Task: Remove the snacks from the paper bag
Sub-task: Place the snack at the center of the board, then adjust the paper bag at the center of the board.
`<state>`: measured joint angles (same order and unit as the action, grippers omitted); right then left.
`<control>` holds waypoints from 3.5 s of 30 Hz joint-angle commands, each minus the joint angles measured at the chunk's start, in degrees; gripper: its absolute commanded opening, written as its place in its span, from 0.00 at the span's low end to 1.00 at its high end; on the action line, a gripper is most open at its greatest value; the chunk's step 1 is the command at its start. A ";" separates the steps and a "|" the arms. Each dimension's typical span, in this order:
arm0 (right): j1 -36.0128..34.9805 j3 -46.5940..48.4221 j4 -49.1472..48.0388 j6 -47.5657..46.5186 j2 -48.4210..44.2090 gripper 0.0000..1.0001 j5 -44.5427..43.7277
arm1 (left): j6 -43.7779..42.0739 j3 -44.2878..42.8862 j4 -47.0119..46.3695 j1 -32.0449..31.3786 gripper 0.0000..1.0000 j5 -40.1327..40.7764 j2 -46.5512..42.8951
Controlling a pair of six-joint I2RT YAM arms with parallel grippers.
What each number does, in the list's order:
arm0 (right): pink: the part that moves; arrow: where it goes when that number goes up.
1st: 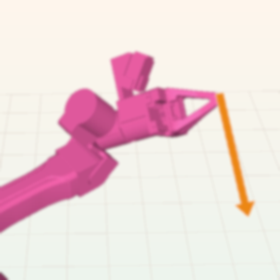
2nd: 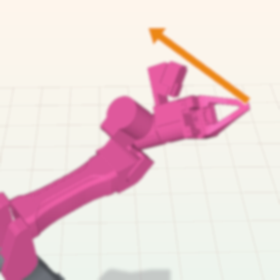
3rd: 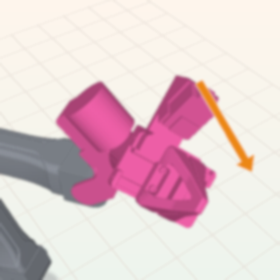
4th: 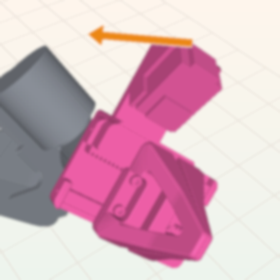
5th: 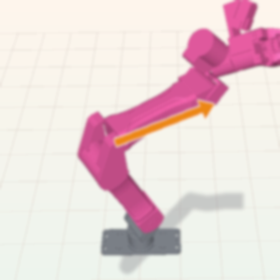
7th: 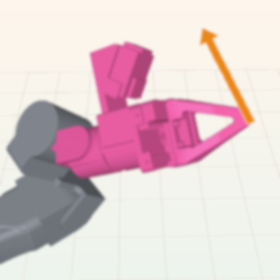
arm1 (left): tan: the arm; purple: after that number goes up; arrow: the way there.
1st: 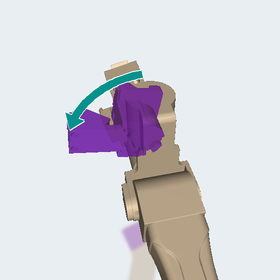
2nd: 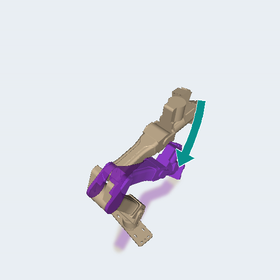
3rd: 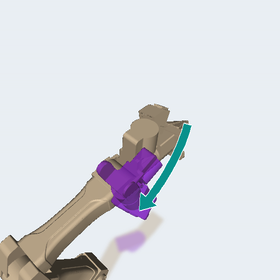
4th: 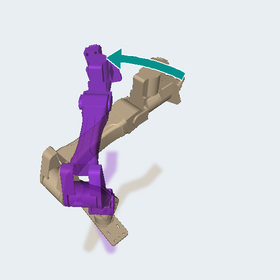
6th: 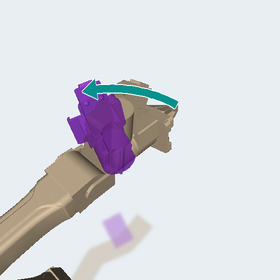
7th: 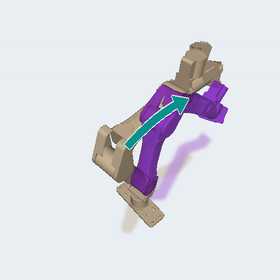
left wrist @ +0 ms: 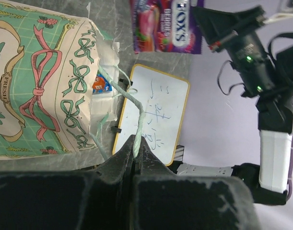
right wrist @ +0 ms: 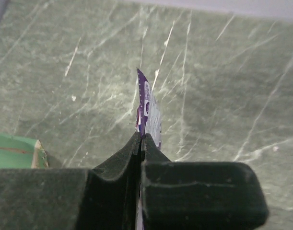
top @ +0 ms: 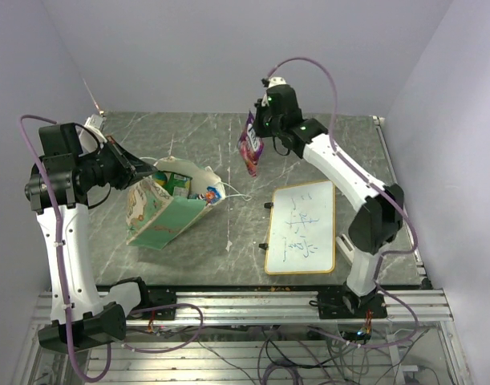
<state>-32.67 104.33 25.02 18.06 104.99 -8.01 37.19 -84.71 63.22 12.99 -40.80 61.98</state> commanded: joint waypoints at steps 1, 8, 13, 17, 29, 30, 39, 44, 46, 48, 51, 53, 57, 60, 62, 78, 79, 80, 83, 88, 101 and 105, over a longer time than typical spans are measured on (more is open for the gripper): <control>0.23 2.66 -3.76 6.97 5.32 0.00 4.21 | -1.73 -1.23 1.87 0.35 0.07 -1.63 -0.91; 1.01 5.74 -12.02 21.01 13.98 0.00 12.87 | -3.09 -3.08 4.16 0.29 0.07 -0.30 -0.28; 8.85 -1.03 -17.86 25.63 15.12 0.00 17.15 | -3.08 -3.39 4.09 0.30 0.07 -0.15 -0.14; 14.38 -2.47 -14.94 12.01 18.69 0.12 16.28 | -3.56 -3.80 4.45 0.28 0.07 0.00 0.22; 19.41 8.49 10.34 -4.98 17.05 0.60 12.69 | -1.86 -0.29 1.31 0.31 0.07 -1.15 -1.68; 19.04 7.52 11.11 -4.12 15.64 0.60 14.82 | -1.86 -0.26 1.22 0.28 0.07 -0.87 -1.85; 10.06 -16.71 -2.21 9.67 0.26 0.69 48.42 | -0.77 0.67 -0.40 0.29 0.07 -0.79 -2.65; 5.38 -24.27 -12.78 16.60 -0.89 0.69 51.68 | -0.76 1.03 -0.37 0.28 0.07 -1.10 -2.74; 2.77 -23.02 -14.39 15.93 0.66 0.68 53.96 | -0.85 0.82 -0.26 0.28 0.07 -1.55 -2.67; 0.87 -21.17 -13.70 13.96 2.69 0.67 55.64 | -1.22 0.54 0.15 0.28 0.07 -1.48 -2.68; -0.51 -19.43 -10.46 12.44 4.80 0.61 57.66 | -0.85 0.17 -0.10 0.34 0.07 -2.09 -2.50; -0.73 -20.82 -11.82 13.36 3.95 0.54 58.78 | -0.74 -0.51 -0.16 0.31 0.07 -2.14 -2.20; -0.82 -23.72 -12.94 16.03 1.64 0.30 60.28 | -0.87 -2.45 0.22 0.28 0.07 -1.77 -1.46; -1.09 -22.91 -10.98 17.54 0.03 0.10 59.78 | -0.23 -5.44 1.42 0.29 0.07 0.31 -0.25; -1.76 -21.49 -11.06 19.32 -1.95 0.07 59.04 | 0.99 -7.94 1.97 0.27 0.07 2.10 0.85; -6.55 -11.35 -14.35 22.76 -5.80 0.00 60.59 | 3.61 -16.13 -0.58 1.47 0.07 17.56 8.36; -6.60 -14.66 -13.89 20.08 -7.00 0.01 59.87 | 3.64 -11.24 -1.22 1.44 0.07 16.81 6.56; -6.69 -18.56 -14.51 18.87 -9.35 0.01 59.61 | 3.91 -6.51 -1.78 1.40 0.07 16.24 4.53; -6.95 -28.28 -15.21 16.67 -12.01 0.03 61.70 | 4.11 3.50 -3.25 1.42 0.07 14.32 -0.35; -8.91 -25.47 -5.21 6.53 -12.73 0.05 60.74 | 4.25 0.76 -5.01 1.42 0.07 13.00 0.65; -13.07 -11.73 -5.38 3.92 -5.88 0.08 56.62 | 11.58 -13.04 -26.50 1.42 0.07 1.27 9.60; -14.63 -17.35 -6.48 2.72 -6.05 0.08 55.80 | 8.17 -5.92 -20.96 1.42 0.07 1.02 5.65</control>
<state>-45.52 89.78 20.03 22.79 99.48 48.16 45.67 -94.13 46.37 14.09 -34.48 72.88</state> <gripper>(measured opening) 0.076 0.073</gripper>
